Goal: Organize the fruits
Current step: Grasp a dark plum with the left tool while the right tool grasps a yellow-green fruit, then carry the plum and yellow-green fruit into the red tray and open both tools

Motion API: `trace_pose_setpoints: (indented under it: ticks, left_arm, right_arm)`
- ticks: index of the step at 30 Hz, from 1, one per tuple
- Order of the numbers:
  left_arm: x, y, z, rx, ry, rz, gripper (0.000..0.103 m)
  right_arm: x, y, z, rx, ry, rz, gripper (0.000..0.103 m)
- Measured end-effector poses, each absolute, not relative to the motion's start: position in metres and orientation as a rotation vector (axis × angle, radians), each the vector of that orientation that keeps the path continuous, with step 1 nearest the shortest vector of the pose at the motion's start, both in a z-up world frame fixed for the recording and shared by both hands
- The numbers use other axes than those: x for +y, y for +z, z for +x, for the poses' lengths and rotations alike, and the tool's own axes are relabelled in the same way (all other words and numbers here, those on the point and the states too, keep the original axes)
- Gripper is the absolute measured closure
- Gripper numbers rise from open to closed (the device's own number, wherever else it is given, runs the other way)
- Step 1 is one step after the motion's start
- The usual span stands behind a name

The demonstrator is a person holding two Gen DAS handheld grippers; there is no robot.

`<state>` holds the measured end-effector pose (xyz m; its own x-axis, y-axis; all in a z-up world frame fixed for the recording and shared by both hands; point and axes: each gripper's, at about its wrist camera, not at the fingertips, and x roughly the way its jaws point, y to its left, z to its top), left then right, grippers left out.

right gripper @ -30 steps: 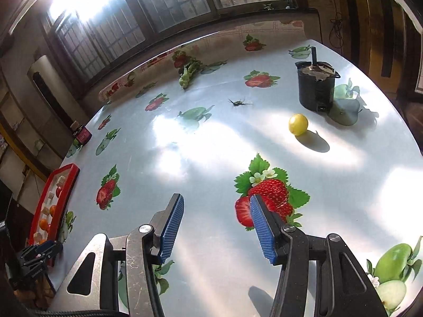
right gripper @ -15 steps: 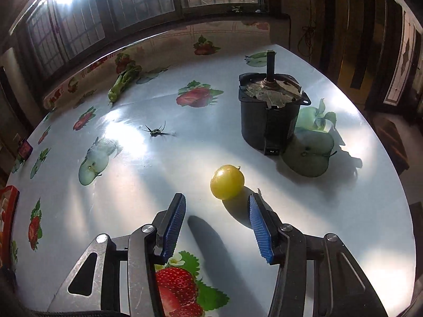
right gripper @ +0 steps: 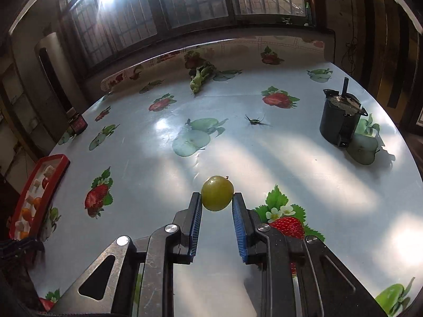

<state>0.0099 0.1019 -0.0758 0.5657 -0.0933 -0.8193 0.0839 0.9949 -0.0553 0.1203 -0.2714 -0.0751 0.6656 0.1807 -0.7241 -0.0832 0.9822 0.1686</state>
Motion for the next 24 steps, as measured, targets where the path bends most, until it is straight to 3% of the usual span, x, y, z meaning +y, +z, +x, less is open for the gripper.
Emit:
trace_pose_setpoints:
  ticks: [24]
  left_arm:
    - [0.148, -0.03, -0.012, 0.829, -0.075, -0.11, 0.088]
  right_arm:
    - [-0.09, -0.05, 0.061, 0.834, 0.553, 0.017, 0.079]
